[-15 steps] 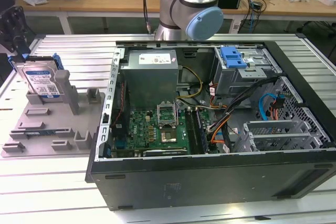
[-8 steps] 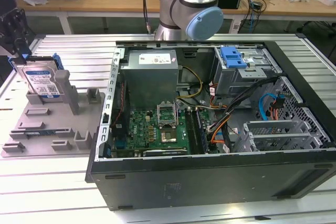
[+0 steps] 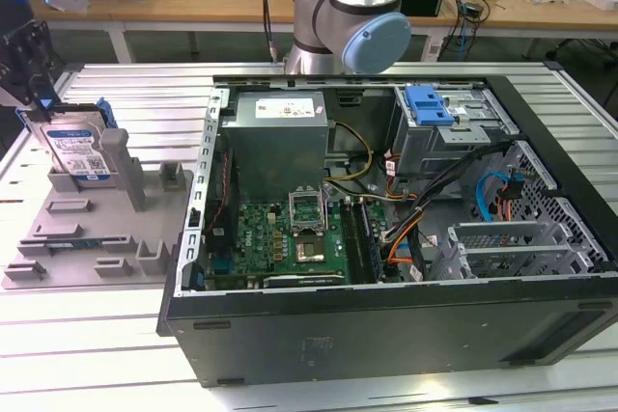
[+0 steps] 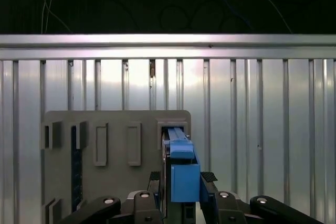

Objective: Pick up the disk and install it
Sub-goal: 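Pick up the disk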

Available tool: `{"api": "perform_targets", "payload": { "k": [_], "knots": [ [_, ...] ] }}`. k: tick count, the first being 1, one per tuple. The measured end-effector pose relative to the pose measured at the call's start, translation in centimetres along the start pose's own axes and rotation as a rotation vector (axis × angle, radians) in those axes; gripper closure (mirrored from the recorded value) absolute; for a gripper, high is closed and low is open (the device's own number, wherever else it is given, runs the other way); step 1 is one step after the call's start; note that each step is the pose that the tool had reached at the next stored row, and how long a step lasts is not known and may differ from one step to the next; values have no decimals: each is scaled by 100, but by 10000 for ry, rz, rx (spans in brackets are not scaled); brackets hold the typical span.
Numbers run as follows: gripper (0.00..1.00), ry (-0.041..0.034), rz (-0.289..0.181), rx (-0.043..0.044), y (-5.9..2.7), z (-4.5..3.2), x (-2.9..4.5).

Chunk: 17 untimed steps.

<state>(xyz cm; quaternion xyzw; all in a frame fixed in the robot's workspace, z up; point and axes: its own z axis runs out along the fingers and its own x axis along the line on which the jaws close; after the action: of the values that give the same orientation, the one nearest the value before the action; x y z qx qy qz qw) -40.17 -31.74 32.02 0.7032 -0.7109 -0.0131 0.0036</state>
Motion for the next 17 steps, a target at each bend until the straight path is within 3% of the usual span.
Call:
{"api": "perform_targets", "payload": {
  "k": [17],
  "knots": [
    [58,-27,180,2,-4,151,-2]
  ]
}}
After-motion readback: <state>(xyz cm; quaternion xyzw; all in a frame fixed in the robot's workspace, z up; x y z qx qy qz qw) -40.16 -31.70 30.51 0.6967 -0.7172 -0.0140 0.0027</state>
